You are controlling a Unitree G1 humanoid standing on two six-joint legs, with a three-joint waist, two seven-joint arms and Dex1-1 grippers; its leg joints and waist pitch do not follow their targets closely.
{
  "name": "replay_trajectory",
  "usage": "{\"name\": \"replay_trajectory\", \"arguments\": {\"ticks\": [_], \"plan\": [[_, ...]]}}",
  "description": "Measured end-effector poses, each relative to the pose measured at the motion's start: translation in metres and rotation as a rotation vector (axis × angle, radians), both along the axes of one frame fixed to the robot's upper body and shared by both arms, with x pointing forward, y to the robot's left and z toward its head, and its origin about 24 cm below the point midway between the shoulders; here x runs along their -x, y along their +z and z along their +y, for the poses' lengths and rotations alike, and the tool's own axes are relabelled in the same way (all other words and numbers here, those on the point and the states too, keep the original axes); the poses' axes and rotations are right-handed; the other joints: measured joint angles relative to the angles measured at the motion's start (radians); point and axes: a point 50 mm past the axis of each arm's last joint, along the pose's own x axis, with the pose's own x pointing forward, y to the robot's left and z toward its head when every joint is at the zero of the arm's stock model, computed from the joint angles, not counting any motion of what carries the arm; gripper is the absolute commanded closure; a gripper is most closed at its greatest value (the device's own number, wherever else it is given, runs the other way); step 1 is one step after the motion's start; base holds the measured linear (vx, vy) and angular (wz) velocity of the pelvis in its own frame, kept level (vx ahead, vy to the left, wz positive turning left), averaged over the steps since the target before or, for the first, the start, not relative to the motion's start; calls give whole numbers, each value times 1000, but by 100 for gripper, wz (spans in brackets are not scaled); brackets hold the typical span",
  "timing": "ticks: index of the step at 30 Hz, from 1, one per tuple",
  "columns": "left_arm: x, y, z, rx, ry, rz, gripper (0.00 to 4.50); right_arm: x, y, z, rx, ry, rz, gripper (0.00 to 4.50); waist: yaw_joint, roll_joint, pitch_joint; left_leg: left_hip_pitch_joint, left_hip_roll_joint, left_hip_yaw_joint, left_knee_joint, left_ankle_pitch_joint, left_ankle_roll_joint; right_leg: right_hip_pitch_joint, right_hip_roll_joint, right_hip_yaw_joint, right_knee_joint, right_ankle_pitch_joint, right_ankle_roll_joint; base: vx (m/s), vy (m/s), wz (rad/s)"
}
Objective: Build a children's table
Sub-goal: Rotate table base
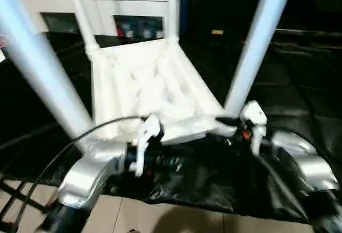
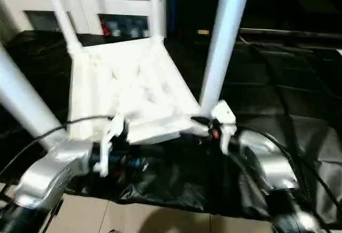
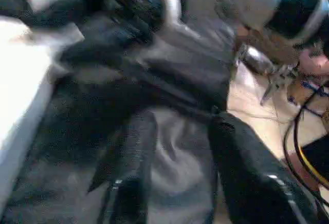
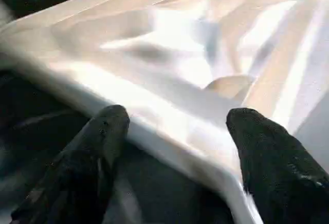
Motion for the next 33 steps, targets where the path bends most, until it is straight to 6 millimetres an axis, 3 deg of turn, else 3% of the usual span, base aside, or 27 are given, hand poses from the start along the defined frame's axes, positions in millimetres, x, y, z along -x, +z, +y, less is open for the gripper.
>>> {"name": "replay_trajectory", "arguments": {"ticks": [3, 10, 11, 18, 21, 22, 24, 27, 33], "plan": [[3, -7, 5, -32, 10, 21, 207, -15, 0, -2, 6, -123, -19, 100, 0, -2, 0, 0, 0, 0, 0, 0, 0, 0, 0, 0, 0, 0, 0, 0, 0, 0], [-2, -50, 25, -178, 18, 117, 164, -40, 0, 2, 18, -337, -43, 100, 0, -3, -1, 1, 0, 0, 1, 0, -1, 0, 0, 1, 3, 1, -2, 0, 0, 0], [-3, -53, 27, -186, 9, 114, 140, -43, -1, 2, 29, -366, -49, 100, 1, -3, -1, 1, 0, 0, 2, 0, -1, 0, 0, 1, 5, 2, -3, 0, 0, 0], [-8, -58, 27, -200, -5, 54, 91, -54, -4, 2, 50, -543, -91, 100, 6, -3, -1, 1, 0, 0, 3, 0, -1, 0, -1, 1, 8, 1, -2, 0, 0, 0], [-6, -63, 21, -168, 14, 34, 85, -54, -5, -3, 38, -585, -90, 100, 10, -3, -1, 1, 0, 3, 3, 0, -1, 2, -2, 4, 10, 0, 0, 0, 0, 0], [-5, -66, 19, -150, 38, 24, 57, -55, -5, -6, 35, -595, -96, 100, 11, -3, -1, 0, 0, 5, 3, 0, -1, 2, -2, 5, 12, 0, 1, 0, 0, 0], [-4, -69, 18, -134, 58, 11, 51, -55, -2, -11, 35, -607, -109, 100, 12, -3, -1, 1, 0, 5, 2, 0, -1, 3, -2, 6, 12, -1, 1, 0, 0, 0], [-3, -82, 3, -54, 128, -26, 29, -50, -5, -17, 37, -572, -132, 100, 10, -2, -2, 3, 0, 5, 3, 0, 0, 7, -3, 5, 9, -2, 3, 0, 0, 0], [-5, -92, -37, 17, 173, -76, 3, -31, -24, -10, 5, -404, -80, 100, -3, 9, -2, 5, -1, -3, -3, 0, 0, 19, -3, -10, -26, -2, 3, -47, 18, -1]]}}
